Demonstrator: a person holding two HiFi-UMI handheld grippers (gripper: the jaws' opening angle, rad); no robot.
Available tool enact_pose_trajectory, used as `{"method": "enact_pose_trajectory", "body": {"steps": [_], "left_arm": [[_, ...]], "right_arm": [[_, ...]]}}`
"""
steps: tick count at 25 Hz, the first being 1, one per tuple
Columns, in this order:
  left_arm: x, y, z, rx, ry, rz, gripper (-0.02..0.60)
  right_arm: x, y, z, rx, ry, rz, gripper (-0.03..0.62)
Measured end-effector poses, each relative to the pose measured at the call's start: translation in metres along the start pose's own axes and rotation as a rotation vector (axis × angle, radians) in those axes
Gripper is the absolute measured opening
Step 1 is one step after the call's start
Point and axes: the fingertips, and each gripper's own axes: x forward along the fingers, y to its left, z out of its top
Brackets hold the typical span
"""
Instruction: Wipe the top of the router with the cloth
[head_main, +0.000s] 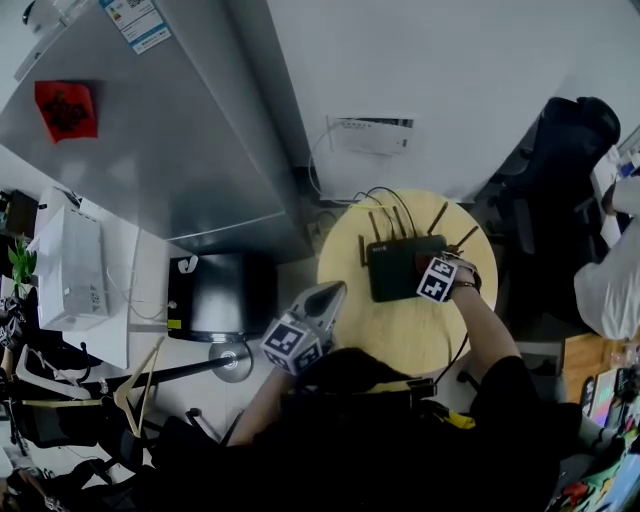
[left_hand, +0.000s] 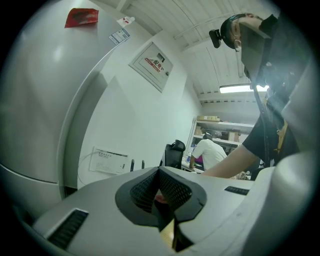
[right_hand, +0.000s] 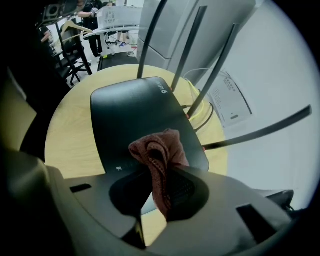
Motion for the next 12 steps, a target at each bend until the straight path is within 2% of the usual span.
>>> {"method": "enact_pose_trajectory", "body": {"steps": [6,12], "left_arm": [[0.005,-0.009,-0.003,-0.011,0.022,-0.027,-0.006],[0.008,-0.011,-0.005,0.006,0.028,-0.034,-0.006]], "right_arm": [[-0.004,0.012,-0.008,0.06,0.004,0.045,0.06],[-0.012,0.036,-0.014,0.013,-0.034,0.075,0.06]]}}
